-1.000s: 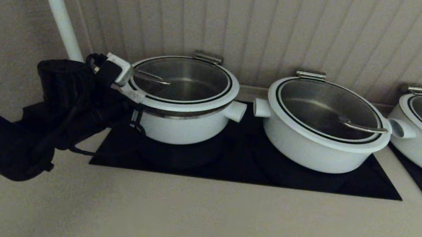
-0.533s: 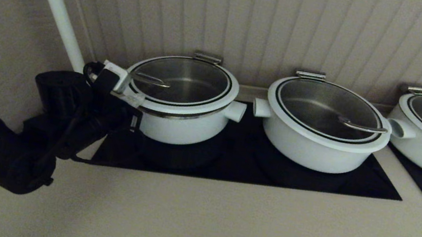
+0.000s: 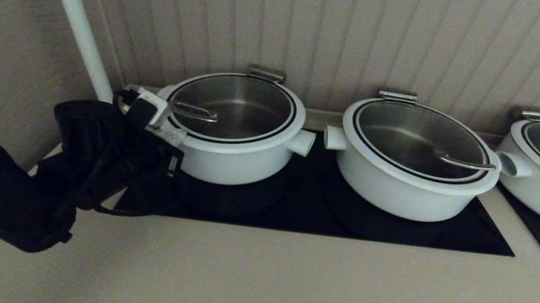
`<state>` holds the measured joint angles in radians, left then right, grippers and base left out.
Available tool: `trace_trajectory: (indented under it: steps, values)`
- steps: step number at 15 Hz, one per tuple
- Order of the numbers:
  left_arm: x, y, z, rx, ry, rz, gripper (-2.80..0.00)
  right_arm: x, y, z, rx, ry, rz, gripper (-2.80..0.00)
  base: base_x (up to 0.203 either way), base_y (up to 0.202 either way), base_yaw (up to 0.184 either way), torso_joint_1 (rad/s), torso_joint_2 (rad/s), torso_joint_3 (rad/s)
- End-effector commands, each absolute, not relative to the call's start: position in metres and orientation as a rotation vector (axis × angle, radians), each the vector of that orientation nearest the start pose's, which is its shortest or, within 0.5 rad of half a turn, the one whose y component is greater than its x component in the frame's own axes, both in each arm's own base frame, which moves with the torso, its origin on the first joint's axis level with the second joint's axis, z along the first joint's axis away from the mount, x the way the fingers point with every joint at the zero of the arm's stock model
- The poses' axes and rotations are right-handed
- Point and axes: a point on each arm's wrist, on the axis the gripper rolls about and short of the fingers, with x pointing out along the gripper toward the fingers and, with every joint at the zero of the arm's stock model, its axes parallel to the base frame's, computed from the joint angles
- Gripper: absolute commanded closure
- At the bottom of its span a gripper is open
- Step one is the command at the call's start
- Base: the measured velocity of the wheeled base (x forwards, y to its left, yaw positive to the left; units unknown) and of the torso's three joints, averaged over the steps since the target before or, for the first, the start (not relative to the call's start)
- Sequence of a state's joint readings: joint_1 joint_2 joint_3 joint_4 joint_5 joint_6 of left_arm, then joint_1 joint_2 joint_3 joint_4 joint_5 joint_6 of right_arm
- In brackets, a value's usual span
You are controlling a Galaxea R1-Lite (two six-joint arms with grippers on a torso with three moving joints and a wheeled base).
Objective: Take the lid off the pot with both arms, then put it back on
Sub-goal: Close the pot lid
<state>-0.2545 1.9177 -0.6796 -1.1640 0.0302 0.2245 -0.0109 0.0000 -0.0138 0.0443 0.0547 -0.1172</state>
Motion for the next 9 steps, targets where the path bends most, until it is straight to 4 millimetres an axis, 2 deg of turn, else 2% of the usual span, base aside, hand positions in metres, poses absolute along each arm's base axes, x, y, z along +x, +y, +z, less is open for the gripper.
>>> trace_trajectory:
  steps: [1, 9]
  values:
    - [0.3206, -0.0827, 0.1301, 0.236, 0.060, -0.233, 0.00, -0.0239, 0.0015, 0.0747, -0.117, 0.028, 0.046, 0.00, 0.000, 0.000, 0.000, 0.000, 0.00, 0.000]
    - [0.3165, -0.0815, 0.1293, 0.237, 0.062, -0.226, 0.00, -0.0239, 0.0015, 0.0747, -0.117, 0.028, 0.046, 0.00, 0.000, 0.000, 0.000, 0.000, 0.00, 0.000]
